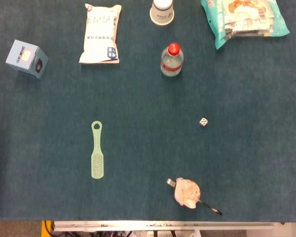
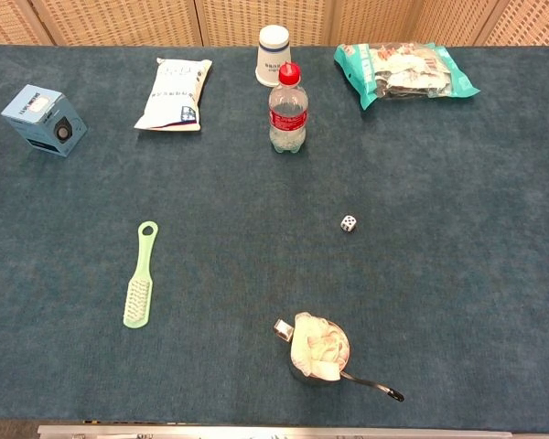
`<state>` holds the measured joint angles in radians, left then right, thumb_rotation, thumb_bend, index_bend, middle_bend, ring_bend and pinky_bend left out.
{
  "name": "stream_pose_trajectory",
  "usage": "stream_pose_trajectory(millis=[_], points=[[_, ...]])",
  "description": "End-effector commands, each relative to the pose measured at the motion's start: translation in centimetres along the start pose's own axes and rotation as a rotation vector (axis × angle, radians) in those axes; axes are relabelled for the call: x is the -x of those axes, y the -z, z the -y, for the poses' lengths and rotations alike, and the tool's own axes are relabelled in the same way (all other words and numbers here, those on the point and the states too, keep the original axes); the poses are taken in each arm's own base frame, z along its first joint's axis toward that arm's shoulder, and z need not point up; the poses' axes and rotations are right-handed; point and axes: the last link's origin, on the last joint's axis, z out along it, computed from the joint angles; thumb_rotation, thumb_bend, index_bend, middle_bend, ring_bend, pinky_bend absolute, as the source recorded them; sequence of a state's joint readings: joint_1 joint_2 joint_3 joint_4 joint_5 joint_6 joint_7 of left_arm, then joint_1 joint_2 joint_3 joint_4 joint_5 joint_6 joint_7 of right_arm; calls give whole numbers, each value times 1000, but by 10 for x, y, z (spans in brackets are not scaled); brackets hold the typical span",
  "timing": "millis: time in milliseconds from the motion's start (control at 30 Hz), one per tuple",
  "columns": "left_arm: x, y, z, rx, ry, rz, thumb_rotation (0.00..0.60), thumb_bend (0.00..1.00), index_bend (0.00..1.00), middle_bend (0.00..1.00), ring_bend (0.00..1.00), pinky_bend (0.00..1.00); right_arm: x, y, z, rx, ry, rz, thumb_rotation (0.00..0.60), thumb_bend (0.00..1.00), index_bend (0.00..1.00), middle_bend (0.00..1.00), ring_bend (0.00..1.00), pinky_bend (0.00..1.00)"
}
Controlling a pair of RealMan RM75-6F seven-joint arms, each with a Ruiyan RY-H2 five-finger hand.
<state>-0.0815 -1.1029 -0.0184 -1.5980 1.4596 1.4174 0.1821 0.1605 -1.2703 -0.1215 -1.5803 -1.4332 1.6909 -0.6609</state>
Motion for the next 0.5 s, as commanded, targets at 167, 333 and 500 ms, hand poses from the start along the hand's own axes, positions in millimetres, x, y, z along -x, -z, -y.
stream_pose_trajectory(millis=[167, 333, 500], points=[[0, 1, 0, -4, 7, -2, 600, 0, 454, 369, 299, 560, -2, 0, -8, 15, -25, 10, 600, 383, 383, 486, 405, 537], [2, 0, -1, -3, 12, 10, 600, 0, 453, 369, 299, 559, -5, -1, -12, 25, -54, 7, 600, 383, 383, 486, 405, 536], [5, -3, 1, -6, 10, 23, 600, 0, 454, 369, 299, 560, -7, -3, -17, 33, -83, 12, 600, 382, 383, 486, 405, 537]])
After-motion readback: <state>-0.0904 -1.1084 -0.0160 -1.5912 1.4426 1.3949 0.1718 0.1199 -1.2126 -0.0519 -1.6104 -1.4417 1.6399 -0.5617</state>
